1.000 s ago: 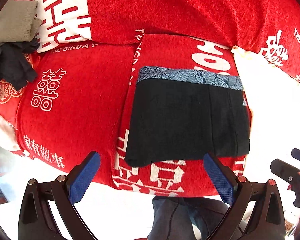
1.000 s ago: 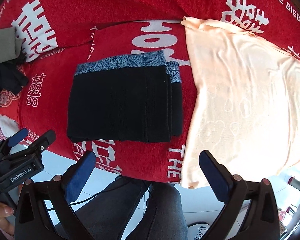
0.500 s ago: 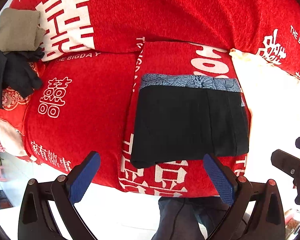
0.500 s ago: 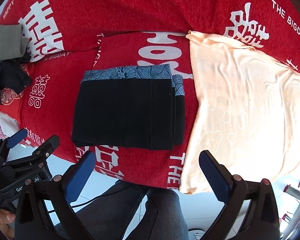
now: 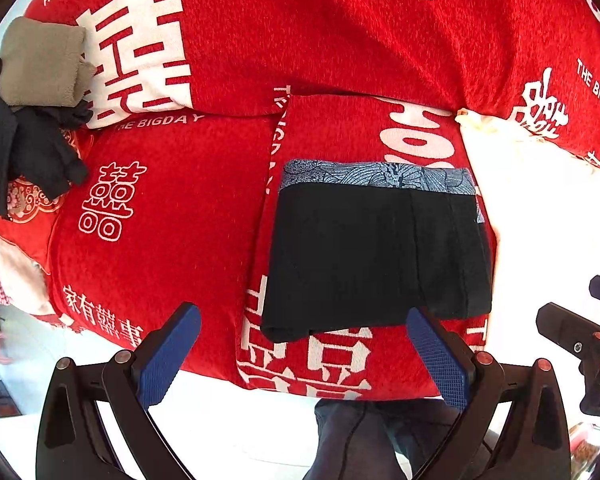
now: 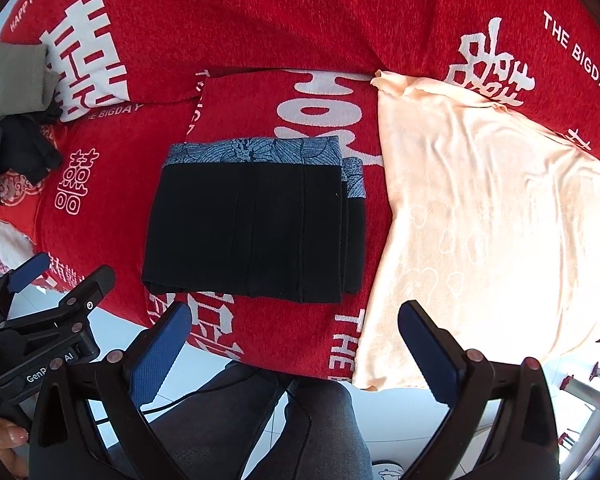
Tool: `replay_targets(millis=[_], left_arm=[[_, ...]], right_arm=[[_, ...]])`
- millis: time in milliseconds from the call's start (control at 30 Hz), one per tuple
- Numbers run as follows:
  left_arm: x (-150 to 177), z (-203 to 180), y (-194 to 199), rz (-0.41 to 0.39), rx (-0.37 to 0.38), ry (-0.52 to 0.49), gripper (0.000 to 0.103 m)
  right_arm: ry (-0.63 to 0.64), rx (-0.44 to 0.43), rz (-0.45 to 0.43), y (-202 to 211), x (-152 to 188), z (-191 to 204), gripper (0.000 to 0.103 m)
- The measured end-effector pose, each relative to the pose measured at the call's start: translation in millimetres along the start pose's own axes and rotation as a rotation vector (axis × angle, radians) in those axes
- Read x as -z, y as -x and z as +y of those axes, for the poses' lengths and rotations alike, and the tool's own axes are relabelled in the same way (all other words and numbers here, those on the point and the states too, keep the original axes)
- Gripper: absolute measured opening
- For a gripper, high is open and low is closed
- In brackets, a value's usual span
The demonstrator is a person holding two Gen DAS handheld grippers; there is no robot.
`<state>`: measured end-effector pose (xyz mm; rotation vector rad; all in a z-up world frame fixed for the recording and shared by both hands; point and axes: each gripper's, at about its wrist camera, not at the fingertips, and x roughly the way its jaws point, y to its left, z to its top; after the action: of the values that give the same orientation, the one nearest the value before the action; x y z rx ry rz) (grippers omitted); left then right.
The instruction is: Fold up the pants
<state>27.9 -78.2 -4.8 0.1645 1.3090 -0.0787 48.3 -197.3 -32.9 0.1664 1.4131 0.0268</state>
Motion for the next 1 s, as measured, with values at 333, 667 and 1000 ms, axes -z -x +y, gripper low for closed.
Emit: replay_targets(millis=[333, 667, 1000], left_arm=[[1.4, -2.4, 0.9, -0.001, -0.004, -0.004, 0.103], [0.5, -4.1, 3.0, -0.011, -0.008, -0.001, 0.103], [0.6, -5.1, 3.3, -0.011, -0.006, -0.014, 0.103]], right_arm=[[-0.003, 0.003, -0.002, 1.1, 0.0, -1.3, 0.103], [-0.013, 0.006, 0.0, 1.3, 0.7, -3.0, 0.103], [-0.008, 0.011, 0.004, -0.8, 1.1, 1.0, 0.103]])
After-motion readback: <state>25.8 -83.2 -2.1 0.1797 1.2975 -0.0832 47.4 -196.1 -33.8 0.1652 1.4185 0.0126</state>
